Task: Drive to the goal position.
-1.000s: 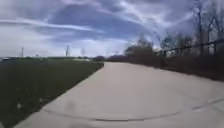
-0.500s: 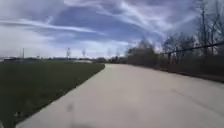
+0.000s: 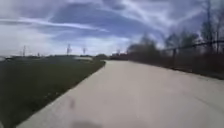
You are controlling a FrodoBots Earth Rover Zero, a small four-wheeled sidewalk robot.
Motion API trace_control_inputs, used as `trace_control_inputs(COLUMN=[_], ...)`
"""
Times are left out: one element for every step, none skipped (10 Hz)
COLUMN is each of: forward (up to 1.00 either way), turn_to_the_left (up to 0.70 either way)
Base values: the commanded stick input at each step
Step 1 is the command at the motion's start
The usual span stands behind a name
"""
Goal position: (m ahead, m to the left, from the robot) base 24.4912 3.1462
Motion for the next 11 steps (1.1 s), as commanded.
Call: trace_control_inputs(forward=[1.00,1.00,1.00,1.00,1.00,1.00,1.00,1.00,1.00,1.00,1.00], turn_to_the_left=[0.01,-0.01,-0.05,-0.12,-0.16,-0.06,0.01,0.01,0.01,0.01,0.00])
